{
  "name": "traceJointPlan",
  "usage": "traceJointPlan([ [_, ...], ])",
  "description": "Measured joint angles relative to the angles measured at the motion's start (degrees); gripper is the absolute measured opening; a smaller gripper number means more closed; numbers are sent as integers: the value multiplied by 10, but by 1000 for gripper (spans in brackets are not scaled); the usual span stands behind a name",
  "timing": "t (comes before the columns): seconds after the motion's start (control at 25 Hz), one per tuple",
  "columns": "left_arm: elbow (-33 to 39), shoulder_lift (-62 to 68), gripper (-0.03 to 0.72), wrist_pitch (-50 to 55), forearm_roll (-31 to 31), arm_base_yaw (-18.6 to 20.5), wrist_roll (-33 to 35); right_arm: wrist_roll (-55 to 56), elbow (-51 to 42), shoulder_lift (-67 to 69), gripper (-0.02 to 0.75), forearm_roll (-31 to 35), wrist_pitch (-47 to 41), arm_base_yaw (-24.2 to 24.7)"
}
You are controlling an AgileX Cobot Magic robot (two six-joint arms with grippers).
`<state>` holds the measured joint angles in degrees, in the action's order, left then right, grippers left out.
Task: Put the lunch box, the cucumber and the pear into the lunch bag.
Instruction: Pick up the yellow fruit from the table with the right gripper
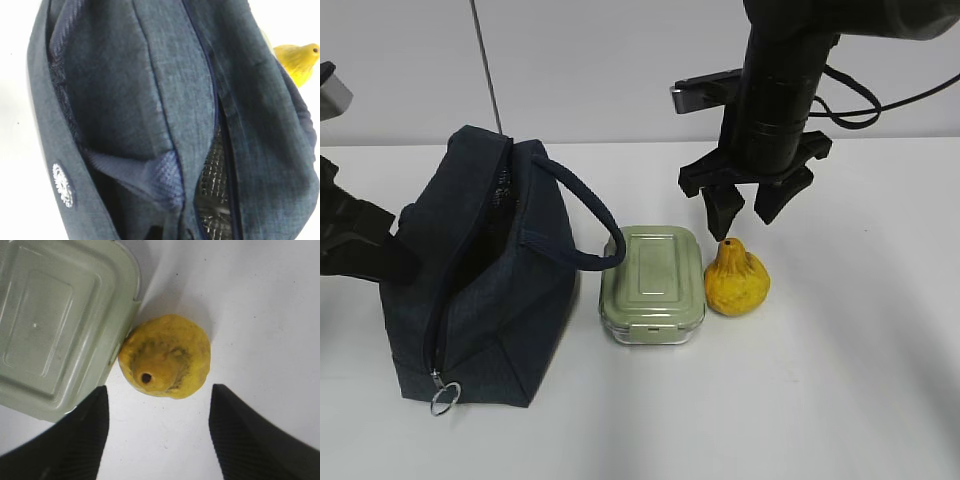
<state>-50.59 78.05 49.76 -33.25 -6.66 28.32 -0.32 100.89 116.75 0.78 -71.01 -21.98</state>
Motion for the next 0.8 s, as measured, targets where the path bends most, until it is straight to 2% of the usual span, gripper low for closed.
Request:
traceJointPlan([
  [0.68, 0, 0, 3, 0, 0, 0, 1, -12, -1, 43, 483, 17, 7, 0],
  [0.8, 0, 0, 3, 0, 0, 0, 1, -14, -1, 54, 449, 17, 8, 0],
])
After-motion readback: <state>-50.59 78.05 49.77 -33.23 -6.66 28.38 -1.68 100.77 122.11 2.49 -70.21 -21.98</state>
